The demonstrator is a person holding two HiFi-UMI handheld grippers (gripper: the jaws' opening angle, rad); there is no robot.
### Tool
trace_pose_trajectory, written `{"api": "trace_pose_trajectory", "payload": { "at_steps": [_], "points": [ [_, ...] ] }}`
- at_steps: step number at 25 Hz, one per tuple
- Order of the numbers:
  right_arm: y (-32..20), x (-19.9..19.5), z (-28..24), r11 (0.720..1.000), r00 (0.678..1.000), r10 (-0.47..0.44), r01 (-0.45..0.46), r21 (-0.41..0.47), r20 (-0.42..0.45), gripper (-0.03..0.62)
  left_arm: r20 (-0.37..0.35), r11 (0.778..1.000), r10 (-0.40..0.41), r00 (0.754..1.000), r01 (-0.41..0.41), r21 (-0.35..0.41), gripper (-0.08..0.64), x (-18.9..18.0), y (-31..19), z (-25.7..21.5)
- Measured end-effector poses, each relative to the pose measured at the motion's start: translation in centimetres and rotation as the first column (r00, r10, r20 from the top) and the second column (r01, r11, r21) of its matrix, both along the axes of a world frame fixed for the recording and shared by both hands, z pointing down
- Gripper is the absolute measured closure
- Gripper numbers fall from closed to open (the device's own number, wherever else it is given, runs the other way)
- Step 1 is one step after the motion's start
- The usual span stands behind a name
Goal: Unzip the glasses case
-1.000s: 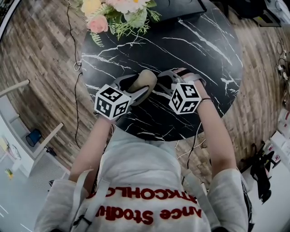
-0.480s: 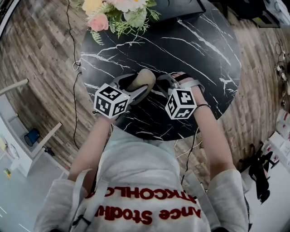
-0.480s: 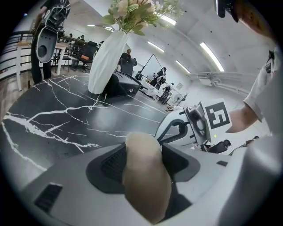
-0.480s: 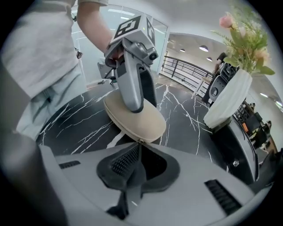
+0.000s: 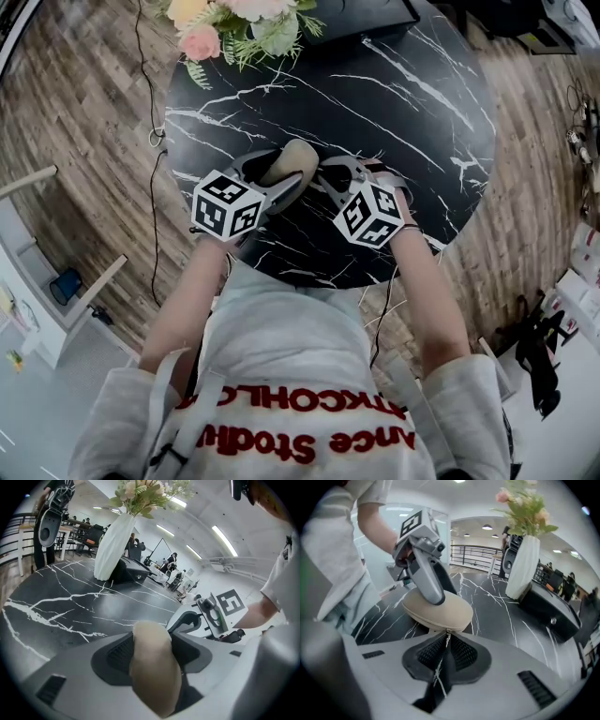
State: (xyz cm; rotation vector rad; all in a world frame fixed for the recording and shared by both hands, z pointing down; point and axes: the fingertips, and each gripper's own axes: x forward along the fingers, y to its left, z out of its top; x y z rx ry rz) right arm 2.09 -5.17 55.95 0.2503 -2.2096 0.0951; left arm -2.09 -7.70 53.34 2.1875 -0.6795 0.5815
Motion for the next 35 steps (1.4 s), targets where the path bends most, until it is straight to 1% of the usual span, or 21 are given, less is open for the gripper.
{"api": "trace_pose_trajectory", "payload": {
  "at_steps": [3, 5, 6, 8, 10, 15, 19, 20, 22, 23, 24, 25, 27, 29, 30, 31, 32, 33, 34, 35],
  "points": [
    [-0.2, 0.0, -0.4, 0.99, 0.987, 0.127, -0.119, -0.08, 0.1, 0.548, -0.003, 1.0, -0.001, 1.0, 0.001, 0.0, 0.301, 0.0, 0.0, -0.1],
    [-0.4, 0.0, -0.8, 0.98, 0.972, 0.183, -0.167, -0.109, 0.15, 0.541, -0.003, 1.0, -0.002, 1.0, 0.002, 0.004, 0.301, 0.0, 0.0, -0.1],
    [-0.4, -0.1, -0.9, 0.981, 0.971, 0.182, -0.168, -0.099, 0.152, 0.541, -0.003, 1.0, -0.003, 1.0, 0.003, 0.004, 0.301, 0.0, 0.0, -0.1],
    [-0.4, -0.2, -0.9, 0.99, 0.981, 0.142, -0.137, -0.045, 0.13, 0.541, -0.006, 1.0, -0.004, 1.0, 0.004, 0.002, 0.301, -0.1, 0.0, 0.0],
    [-0.4, -0.3, -0.8, 0.992, 0.985, 0.124, -0.123, -0.017, 0.122, 0.54, -0.008, 1.0, -0.003, 1.0, 0.003, -0.001, 0.301, 0.0, 0.0, 0.0],
    [-0.4, -0.2, -0.8, 0.977, 0.963, 0.213, -0.208, -0.052, 0.163, 0.552, -0.01, 1.0, -0.005, 1.0, 0.005, 0.004, 0.299, 0.0, 0.0, 0.1],
    [-0.2, -0.1, -1.0, 0.972, 0.957, 0.234, -0.23, -0.046, 0.169, 0.575, -0.011, 1.0, -0.006, 1.0, 0.006, 0.005, 0.299, 0.0, 0.0, 0.1],
    [0.2, -0.3, -1.1, 0.975, 0.96, 0.222, -0.216, -0.052, 0.173, 0.577, -0.011, 1.0, -0.007, 1.0, 0.007, 0.006, 0.299, 0.0, 0.0, 0.1],
    [2.0, -1.6, -1.2, 0.989, 0.972, 0.143, -0.134, -0.059, 0.187, 0.577, -0.008, 1.0, -0.012, 1.0, 0.012, 0.007, 0.298, 0.0, -0.1, 0.1],
    [3.0, -2.3, -1.3, 0.993, 0.975, 0.114, -0.106, -0.049, 0.191, 0.577, -0.007, 1.0, -0.014, 1.0, 0.014, 0.007, 0.298, -0.1, -0.1, 0.1],
    [3.4, -2.7, -1.3, 0.992, 0.973, 0.122, -0.116, -0.042, 0.198, 0.577, -0.006, 1.0, -0.015, 1.0, 0.015, 0.008, 0.298, -0.1, -0.1, 0.1],
    [3.5, -2.6, -1.3, 0.986, 0.964, 0.164, -0.156, -0.052, 0.21, 0.577, -0.007, 1.0, -0.016, 1.0, 0.016, 0.009, 0.298, -0.1, -0.1, 0.0],
    [3.0, -1.9, -1.1, 0.963, 0.937, 0.268, -0.256, -0.079, 0.224, 0.577, -0.008, 1.0, -0.013, 1.0, 0.013, 0.011, 0.298, 0.0, -0.1, 0.0],
    [1.6, -0.6, -1.2, 0.935, 0.909, 0.355, -0.347, -0.076, 0.22, 0.575, -0.013, 1.0, -0.013, 1.0, 0.013, 0.012, 0.298, 0.0, -0.1, -0.1],
    [0.9, 0.1, -1.3, 0.923, 0.898, 0.383, -0.377, -0.071, 0.216, 0.574, -0.015, 1.0, -0.012, 1.0, 0.012, 0.012, 0.299, 0.0, 0.0, -0.2],
    [0.4, 0.6, -1.3, 0.92, 0.897, 0.391, -0.386, -0.066, 0.206, 0.574, -0.017, 1.0, -0.013, 1.0, 0.014, 0.008, 0.299, 0.0, 0.0, -0.2],
    [0.1, 0.8, -1.2, 0.926, 0.907, 0.378, -0.373, -0.06, 0.189, 0.568, -0.019, 1.0, -0.017, 1.0, 0.017, 0.001, 0.299, -0.1, 0.1, -0.3],
    [0.1, 0.8, -1.0, 0.937, 0.923, 0.348, -0.344, -0.054, 0.166, 0.547, -0.018, 1.0, -0.021, 1.0, 0.021, -0.009, 0.299, -0.2, 0.2, -0.3],
    [0.2, 0.6, -0.8, 0.95, 0.939, 0.313, -0.309, -0.049, 0.142, 0.513, -0.011, 1.0, -0.023, 1.0, 0.023, -0.017, 0.299, -0.4, 0.3, -0.4],
    [0.3, 0.5, -0.5, 0.96, 0.953, 0.279, -0.275, -0.047, 0.118, 0.5, 0.001, 1.0, -0.021, 1.0, 0.021, -0.018, 0.307, -0.7, 0.4, -0.6]
  ]
}}
